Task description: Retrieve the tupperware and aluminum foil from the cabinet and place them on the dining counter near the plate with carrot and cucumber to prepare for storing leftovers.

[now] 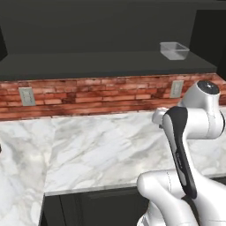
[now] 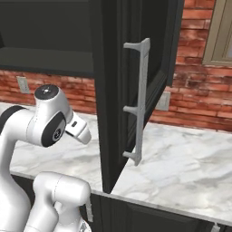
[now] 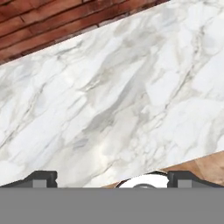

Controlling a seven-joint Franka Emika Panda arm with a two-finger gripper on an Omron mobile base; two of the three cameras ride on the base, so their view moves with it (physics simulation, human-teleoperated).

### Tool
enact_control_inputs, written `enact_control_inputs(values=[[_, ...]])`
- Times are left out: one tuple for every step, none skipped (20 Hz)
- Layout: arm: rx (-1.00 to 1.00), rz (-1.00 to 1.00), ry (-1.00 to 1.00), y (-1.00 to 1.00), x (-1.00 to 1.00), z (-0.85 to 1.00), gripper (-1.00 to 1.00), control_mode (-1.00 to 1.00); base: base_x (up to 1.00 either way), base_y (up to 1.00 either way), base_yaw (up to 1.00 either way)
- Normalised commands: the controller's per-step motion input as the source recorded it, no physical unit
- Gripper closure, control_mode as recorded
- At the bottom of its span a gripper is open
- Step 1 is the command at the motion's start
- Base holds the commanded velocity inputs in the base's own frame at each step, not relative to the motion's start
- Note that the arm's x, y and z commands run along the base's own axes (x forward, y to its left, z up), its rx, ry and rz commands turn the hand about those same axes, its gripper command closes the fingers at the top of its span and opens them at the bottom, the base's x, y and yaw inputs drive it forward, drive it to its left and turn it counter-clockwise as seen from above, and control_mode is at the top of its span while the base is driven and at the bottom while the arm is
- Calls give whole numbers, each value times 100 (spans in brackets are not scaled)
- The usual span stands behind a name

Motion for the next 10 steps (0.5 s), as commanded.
enact_control_inputs(values=[[0, 0, 1, 0, 11, 0, -100, -100, 0, 0, 0], [0, 0, 0, -4, 0, 0, -100, -100, 0, 0, 0], [0, 0, -19, -6, 0, 21, -100, -100, 0, 0, 0], [0, 0, -25, -7, 0, 44, -100, -100, 0, 0, 0], [0, 0, -33, -11, 0, 59, -100, -100, 0, 0, 0], [0, 0, -35, -18, 0, 70, -100, -100, 0, 0, 0], [0, 0, -37, -17, 0, 75, -100, -100, 0, 0, 0], [0, 0, -36, -16, 0, 79, -100, -100, 0, 0, 0], [0, 0, -36, -17, 4, 86, -100, -100, 0, 0, 0], [-3, 0, -36, -14, 0, 85, -100, -100, 0, 0, 0]])
